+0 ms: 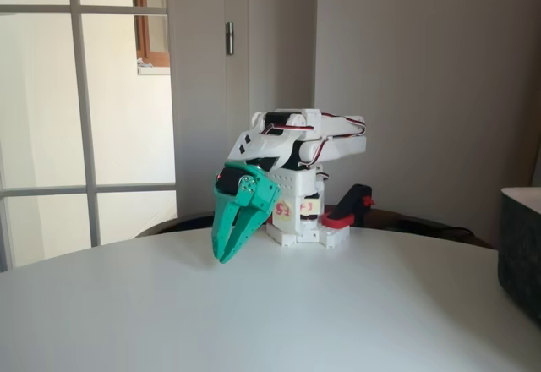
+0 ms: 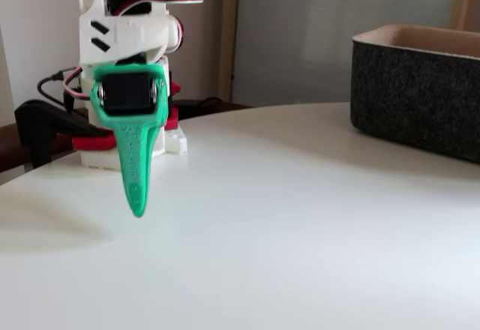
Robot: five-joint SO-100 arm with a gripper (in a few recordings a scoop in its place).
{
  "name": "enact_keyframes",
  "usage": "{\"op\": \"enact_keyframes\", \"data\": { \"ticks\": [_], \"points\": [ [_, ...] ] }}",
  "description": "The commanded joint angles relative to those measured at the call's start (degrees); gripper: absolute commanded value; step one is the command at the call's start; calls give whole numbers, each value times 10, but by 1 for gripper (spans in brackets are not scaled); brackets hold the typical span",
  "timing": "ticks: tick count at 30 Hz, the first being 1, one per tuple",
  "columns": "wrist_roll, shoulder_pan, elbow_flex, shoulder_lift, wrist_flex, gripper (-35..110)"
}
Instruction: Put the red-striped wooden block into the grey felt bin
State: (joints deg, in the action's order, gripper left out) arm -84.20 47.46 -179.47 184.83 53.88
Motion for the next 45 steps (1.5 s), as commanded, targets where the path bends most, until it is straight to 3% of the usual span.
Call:
{"op": "enact_keyframes", "data": {
  "ticks": [1, 45],
  "points": [
    [-8, 11, -7, 18, -3, 0],
    [-6, 6, -7, 18, -3, 0]
  ]
}}
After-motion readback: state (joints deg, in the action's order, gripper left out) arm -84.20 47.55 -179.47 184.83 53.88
